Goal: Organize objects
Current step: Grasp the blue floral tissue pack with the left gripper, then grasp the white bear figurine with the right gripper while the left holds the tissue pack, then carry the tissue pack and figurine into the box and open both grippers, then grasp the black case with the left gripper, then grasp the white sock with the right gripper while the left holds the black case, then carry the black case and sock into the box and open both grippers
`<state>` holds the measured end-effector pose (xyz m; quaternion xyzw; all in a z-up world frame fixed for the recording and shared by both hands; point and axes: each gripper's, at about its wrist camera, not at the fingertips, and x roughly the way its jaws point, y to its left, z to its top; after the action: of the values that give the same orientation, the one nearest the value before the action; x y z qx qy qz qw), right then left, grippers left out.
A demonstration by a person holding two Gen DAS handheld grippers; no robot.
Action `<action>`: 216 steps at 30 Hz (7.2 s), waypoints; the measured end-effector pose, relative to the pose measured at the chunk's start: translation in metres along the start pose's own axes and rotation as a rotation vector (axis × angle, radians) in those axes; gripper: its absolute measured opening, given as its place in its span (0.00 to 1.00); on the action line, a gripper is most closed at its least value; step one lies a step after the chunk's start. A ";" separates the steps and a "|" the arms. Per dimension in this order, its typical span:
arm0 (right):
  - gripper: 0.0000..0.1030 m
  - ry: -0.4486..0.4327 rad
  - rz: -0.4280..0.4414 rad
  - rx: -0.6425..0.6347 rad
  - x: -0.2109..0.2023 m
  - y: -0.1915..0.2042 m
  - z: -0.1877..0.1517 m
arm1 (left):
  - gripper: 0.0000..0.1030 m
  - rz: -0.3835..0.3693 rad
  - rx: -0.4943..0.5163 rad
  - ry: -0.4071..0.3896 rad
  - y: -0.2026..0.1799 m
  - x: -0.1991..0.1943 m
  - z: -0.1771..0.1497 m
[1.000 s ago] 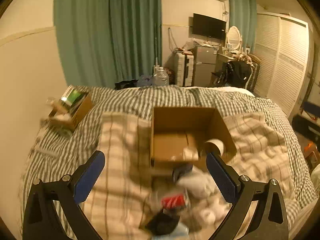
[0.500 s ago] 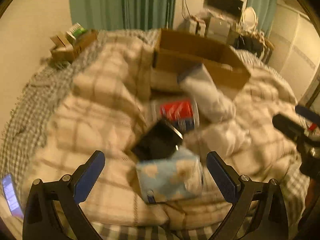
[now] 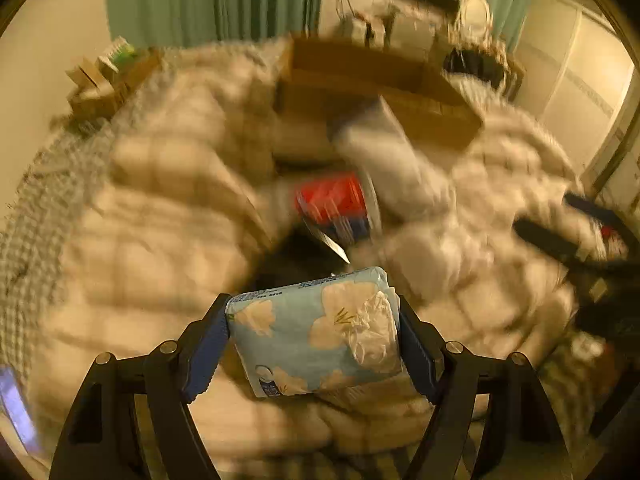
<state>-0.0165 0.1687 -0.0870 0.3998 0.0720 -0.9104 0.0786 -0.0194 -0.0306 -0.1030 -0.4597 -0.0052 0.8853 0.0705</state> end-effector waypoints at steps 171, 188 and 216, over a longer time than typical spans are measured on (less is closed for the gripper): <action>0.39 0.084 0.066 -0.105 0.075 0.030 0.047 | 0.50 0.004 -0.059 -0.086 0.046 0.022 0.052; 0.38 -0.135 0.024 -0.077 -0.037 -0.021 0.138 | 0.49 -0.016 0.066 -0.212 -0.002 -0.035 0.160; 0.35 -0.002 0.105 0.001 0.145 -0.069 0.189 | 0.48 -0.048 0.137 -0.087 -0.039 0.129 0.231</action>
<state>-0.2625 0.1875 -0.0630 0.4022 0.0503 -0.9054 0.1262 -0.2760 0.0375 -0.0714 -0.4146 0.0412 0.9007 0.1228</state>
